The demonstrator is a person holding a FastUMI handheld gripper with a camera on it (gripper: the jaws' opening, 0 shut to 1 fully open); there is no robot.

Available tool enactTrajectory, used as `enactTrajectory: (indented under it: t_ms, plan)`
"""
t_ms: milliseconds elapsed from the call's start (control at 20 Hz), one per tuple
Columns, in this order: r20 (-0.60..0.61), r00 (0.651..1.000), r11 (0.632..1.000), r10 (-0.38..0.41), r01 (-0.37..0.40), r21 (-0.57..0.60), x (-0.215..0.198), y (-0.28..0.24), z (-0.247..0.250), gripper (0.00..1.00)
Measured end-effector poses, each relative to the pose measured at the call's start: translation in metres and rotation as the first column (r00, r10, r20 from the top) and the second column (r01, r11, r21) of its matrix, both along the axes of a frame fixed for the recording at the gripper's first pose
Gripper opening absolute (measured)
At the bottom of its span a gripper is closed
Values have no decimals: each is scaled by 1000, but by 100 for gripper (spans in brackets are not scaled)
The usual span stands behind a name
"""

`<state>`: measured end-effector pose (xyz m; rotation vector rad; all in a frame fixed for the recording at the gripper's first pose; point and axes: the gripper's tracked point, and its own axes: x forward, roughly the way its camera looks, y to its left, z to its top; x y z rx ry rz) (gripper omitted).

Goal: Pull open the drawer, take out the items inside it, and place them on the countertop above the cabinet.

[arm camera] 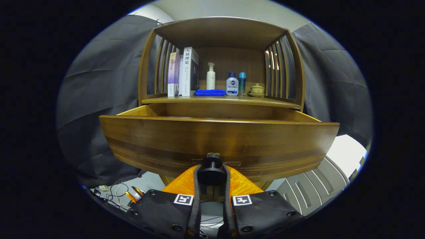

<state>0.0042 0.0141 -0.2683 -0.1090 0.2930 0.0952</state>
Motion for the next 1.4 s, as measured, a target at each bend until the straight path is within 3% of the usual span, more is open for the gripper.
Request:
enactTrajectory:
  t_ms: [50,200,700,1400]
  plan:
    - [-8,1000,1000,2,-1,8,0,0,-1,29]
    - [-36,999,1000,18,-17,27,-2,0,1,44]
    - [73,997,999,-4,1,48,-17,-20,58,98]
    - [252,968,999,6,4,-42,-6,-45,184,99]
